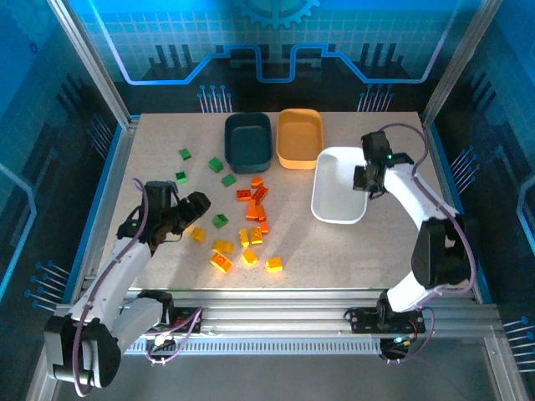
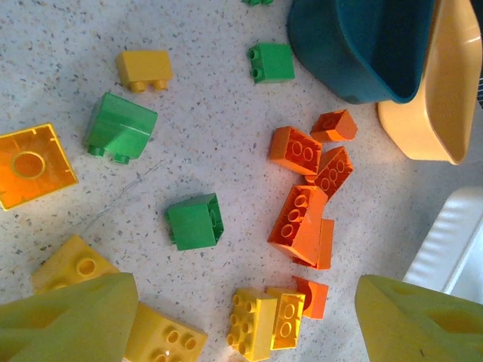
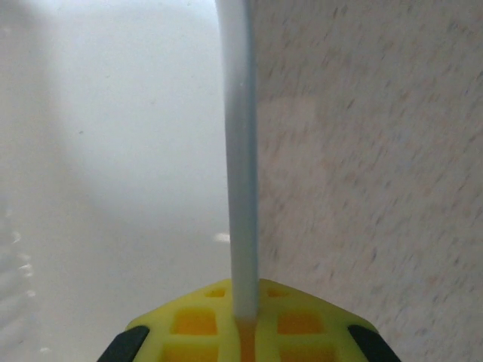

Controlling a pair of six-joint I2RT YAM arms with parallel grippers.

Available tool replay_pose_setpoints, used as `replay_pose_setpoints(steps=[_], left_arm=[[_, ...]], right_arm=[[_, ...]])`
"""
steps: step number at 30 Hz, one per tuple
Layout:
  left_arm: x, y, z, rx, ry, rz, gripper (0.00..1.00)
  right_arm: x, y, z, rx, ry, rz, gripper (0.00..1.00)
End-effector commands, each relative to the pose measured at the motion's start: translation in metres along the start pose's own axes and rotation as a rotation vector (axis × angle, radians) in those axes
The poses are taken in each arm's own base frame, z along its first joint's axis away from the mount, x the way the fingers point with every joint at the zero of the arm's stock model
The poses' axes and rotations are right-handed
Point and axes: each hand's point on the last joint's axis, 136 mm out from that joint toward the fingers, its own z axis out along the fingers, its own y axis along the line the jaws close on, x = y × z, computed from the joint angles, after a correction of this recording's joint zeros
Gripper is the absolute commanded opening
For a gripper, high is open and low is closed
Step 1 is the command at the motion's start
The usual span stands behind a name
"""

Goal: Sort the legos into containers by color

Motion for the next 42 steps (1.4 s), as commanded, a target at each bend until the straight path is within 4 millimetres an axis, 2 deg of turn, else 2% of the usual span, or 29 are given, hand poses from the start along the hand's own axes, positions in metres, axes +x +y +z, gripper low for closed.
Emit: replay_pose_setpoints(steps=[1, 4, 9, 13, 16, 17, 18, 22, 27, 29, 32, 36, 39, 42], left_arm=[[0.002, -0.02, -0.001, 0.05, 0.028, 0.012, 0.78], [0.007, -0.023, 0.001, 0.035, 0.044, 0.046, 0.78], [0.0, -0.03, 0.004, 0.038, 0.016, 0.068, 0.78], [-0.011, -0.042, 0.008, 0.059, -0.024, 0.085, 0.78], [-0.015, -0.054, 0.014, 0.092, -0.032, 0.106, 0.78], [-0.017, -0.057, 0.015, 0.099, -0.035, 0.117, 0.78], [-0.018, -0.06, 0.016, 0.104, -0.036, 0.129, 0.78], [-0.021, -0.065, 0.02, 0.116, -0.048, 0.169, 0.78], [-0.025, -0.068, 0.019, 0.117, -0.071, 0.201, 0.79], [-0.027, -0.07, 0.019, 0.114, -0.07, 0.207, 0.79], [-0.027, -0.071, 0.02, 0.111, -0.062, 0.205, 0.79], [-0.025, -0.07, 0.023, 0.103, -0.046, 0.203, 0.79], [-0.023, -0.07, 0.024, 0.104, -0.036, 0.198, 0.79], [-0.022, -0.066, 0.021, 0.08, -0.035, 0.186, 0.78]], right_arm=[[-0.021, -0.015, 0.007, 0.03, 0.018, -0.102, 0.03], [-0.044, -0.034, 0.015, 0.045, 0.006, -0.066, 0.04], [-0.093, -0.037, 0.039, -0.031, -0.002, -0.035, 0.06], [-0.125, -0.027, 0.068, -0.085, 0.023, -0.053, 0.07], [-0.143, -0.019, 0.087, -0.115, 0.044, -0.083, 0.08], [-0.149, -0.019, 0.088, -0.124, 0.038, -0.09, 0.08], [-0.15, -0.017, 0.101, -0.146, 0.059, -0.093, 0.09], [-0.169, -0.007, 0.112, -0.228, 0.04, -0.097, 0.11], [-0.165, 0.018, 0.123, -0.363, 0.065, -0.129, 0.14], [-0.162, 0.016, 0.126, -0.353, 0.077, -0.126, 0.17], [-0.157, 0.015, 0.127, -0.362, 0.097, -0.098, 0.28], [-0.148, 0.021, 0.129, -0.379, 0.126, -0.079, 0.36], [-0.152, 0.017, 0.123, -0.36, 0.114, -0.054, 0.43], [-0.164, 0.009, 0.098, -0.341, 0.074, 0.003, 0.46]])
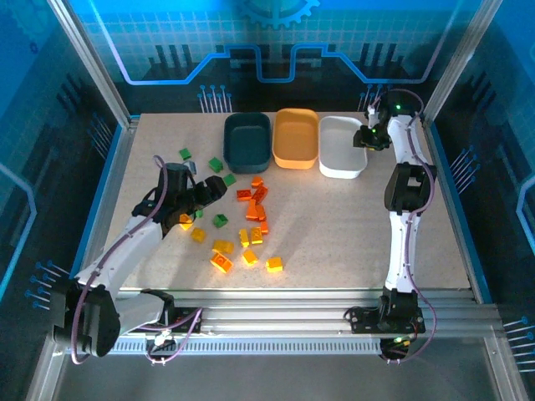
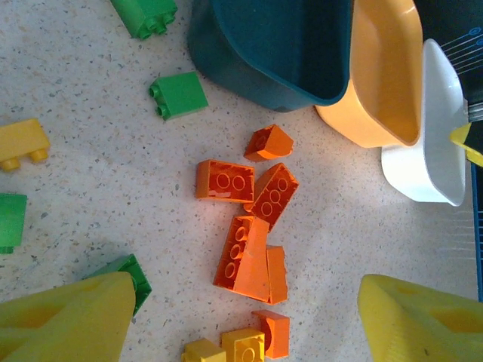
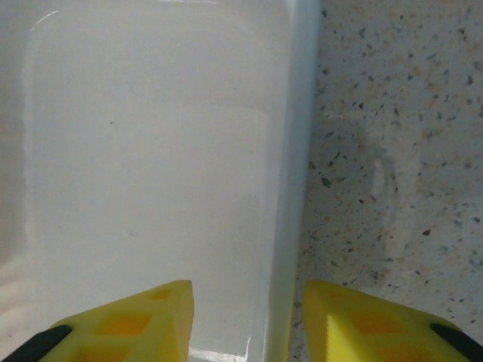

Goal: Sort the legos into containers by color

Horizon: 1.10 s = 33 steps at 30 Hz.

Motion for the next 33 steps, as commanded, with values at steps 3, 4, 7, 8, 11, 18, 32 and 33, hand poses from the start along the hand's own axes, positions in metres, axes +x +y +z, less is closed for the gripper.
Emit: replay_pose_setpoints(steps=[3, 4, 7, 8, 11, 18, 32, 33], left_arm=[[-0.004, 0.001, -0.01, -0.055, -0.012, 0.002, 0.78], [-0.002, 0.005, -0.012, -0.073, -0.01, -0.002, 0.78], [0.001, 0.013, -0.018, -0.122, -0.003, -0.009, 0.78], [0.003, 0.015, -0.019, -0.134, 0.0, -0.012, 0.77], [0.01, 0.021, -0.022, -0.153, 0.014, -0.014, 0.77], [0.033, 0.033, -0.027, -0.168, 0.055, -0.019, 0.82], [0.068, 0.046, -0.047, -0.087, 0.051, -0.09, 0.99], [0.071, 0.046, -0.046, -0.079, 0.058, -0.099, 0.99]], right_arm=[[-0.023, 0.002, -0.085, 0.036, -0.171, 0.108, 0.57], [-0.024, 0.003, -0.102, 0.052, -0.208, 0.116, 0.62], [-0.017, 0.004, -0.129, 0.087, -0.253, 0.14, 0.67], [-0.014, 0.007, -0.135, 0.087, -0.263, 0.145, 0.68], [0.009, 0.024, -0.145, 0.09, -0.28, 0.132, 0.75], [0.099, 0.108, -0.15, 0.121, -0.274, -0.042, 0.8], [0.367, 0.265, -0.076, 0.061, 0.066, -0.467, 0.83], [0.376, 0.269, -0.071, 0.074, 0.084, -0.488, 0.83]])
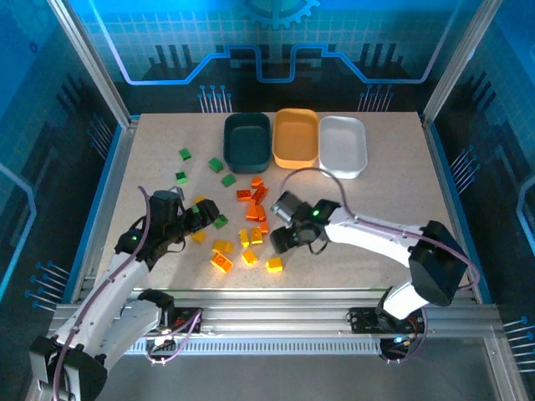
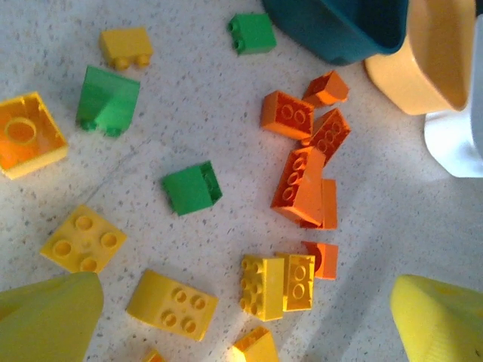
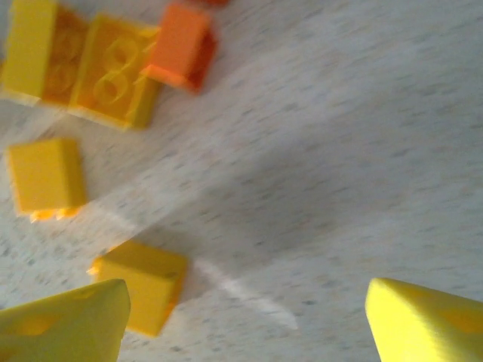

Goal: Sort the legos into containers by color

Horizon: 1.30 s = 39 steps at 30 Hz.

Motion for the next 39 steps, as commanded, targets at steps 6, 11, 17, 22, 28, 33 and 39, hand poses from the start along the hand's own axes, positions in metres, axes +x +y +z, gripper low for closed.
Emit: replay_pose_setpoints(steps=[6, 11, 17, 22, 28, 33, 39], left_arm=[[0.025, 0.008, 0.004, 0.029, 0.068, -0.063, 0.99], [0.027, 0.008, -0.001, 0.038, 0.065, -0.058, 0.99], [0.028, 0.009, 0.001, 0.036, 0.069, -0.056, 0.99], [0.027, 0.008, 0.004, 0.041, 0.074, -0.059, 0.99], [0.027, 0.008, 0.007, 0.038, 0.075, -0.054, 0.99], [0.026, 0.006, 0.008, 0.039, 0.079, -0.046, 0.99], [0.026, 0.002, 0.011, 0.059, 0.087, -0.045, 0.99]], right_arm=[[0.02, 0.04, 0.027, 0.054, 0.079, 0.014, 0.83], [0.031, 0.049, 0.045, 0.039, 0.121, 0.03, 0.81], [0.038, 0.053, 0.056, 0.012, 0.142, 0.06, 0.67], [0.035, 0.047, 0.051, 0.039, 0.123, 0.063, 0.47], [0.032, 0.035, 0.047, 0.089, 0.097, 0.059, 0.38], [0.018, 0.021, 0.038, 0.125, 0.051, 0.059, 0.37], [-0.014, -0.014, 0.022, 0.162, -0.018, 0.087, 0.37]])
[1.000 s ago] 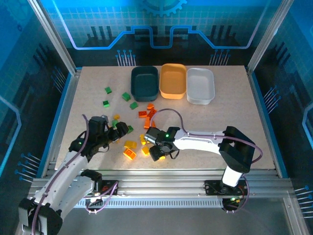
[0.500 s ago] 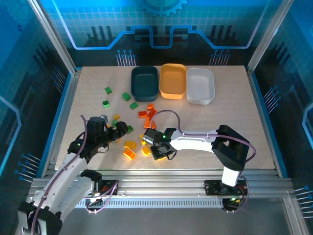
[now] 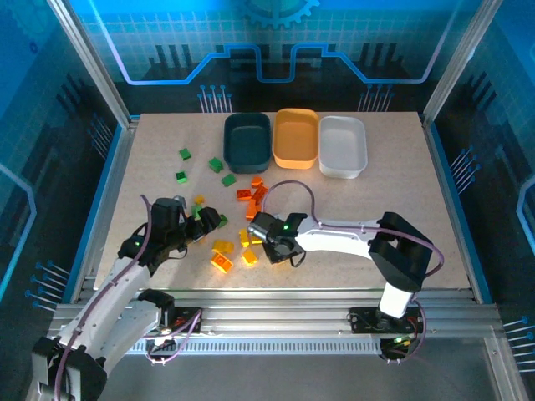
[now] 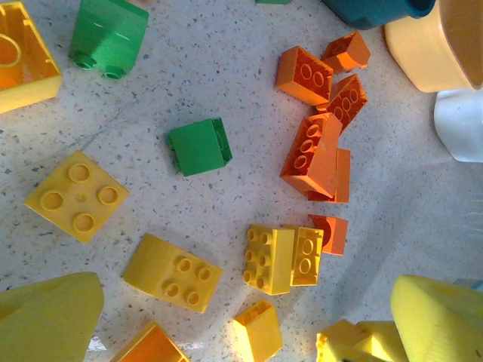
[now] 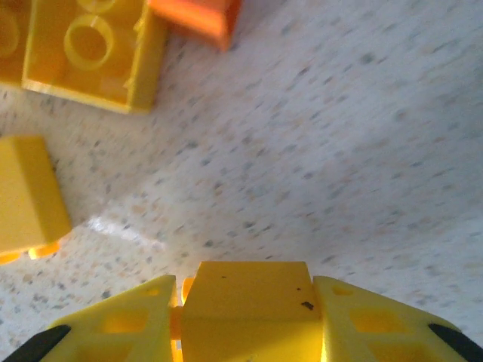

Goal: Sort the legos into containers by color

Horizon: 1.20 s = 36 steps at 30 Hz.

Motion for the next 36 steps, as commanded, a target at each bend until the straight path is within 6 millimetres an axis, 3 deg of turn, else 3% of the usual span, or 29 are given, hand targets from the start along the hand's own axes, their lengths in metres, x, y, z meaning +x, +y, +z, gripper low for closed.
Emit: replay_pose_setpoints(steps=[1, 7, 13, 17, 20, 26, 31, 36], left_arm=[[0.007, -0.006, 0.005, 0.038, 0.034, 0.013, 0.99], [0.01, -0.022, 0.01, 0.107, 0.079, 0.02, 0.99], [0.02, -0.062, 0.015, 0.28, 0.142, 0.08, 0.99], [0.03, -0.085, 0.024, 0.344, 0.185, 0.122, 0.99], [0.038, -0.098, 0.032, 0.362, 0.221, 0.154, 0.99], [0.043, -0.107, 0.047, 0.339, 0.245, 0.173, 0.99], [0.041, -0.108, 0.052, 0.325, 0.242, 0.172, 0.99], [0.039, -0.106, 0.054, 0.306, 0.233, 0.175, 0.99]], right_arm=[[-0.03, -0.033, -0.018, 0.051, -0.075, 0.019, 0.37], [-0.084, -0.099, -0.035, 0.064, -0.168, 0.139, 0.37], [-0.139, -0.192, -0.05, 0.086, -0.261, 0.311, 0.37], [-0.169, -0.253, -0.039, 0.103, -0.273, 0.41, 0.37], [-0.188, -0.285, -0.021, 0.074, -0.253, 0.471, 0.37], [-0.216, -0.321, 0.006, 0.044, -0.224, 0.519, 0.36], [-0.232, -0.332, 0.013, 0.037, -0.214, 0.511, 0.37], [-0.243, -0.336, 0.012, 0.042, -0.216, 0.499, 0.57]])
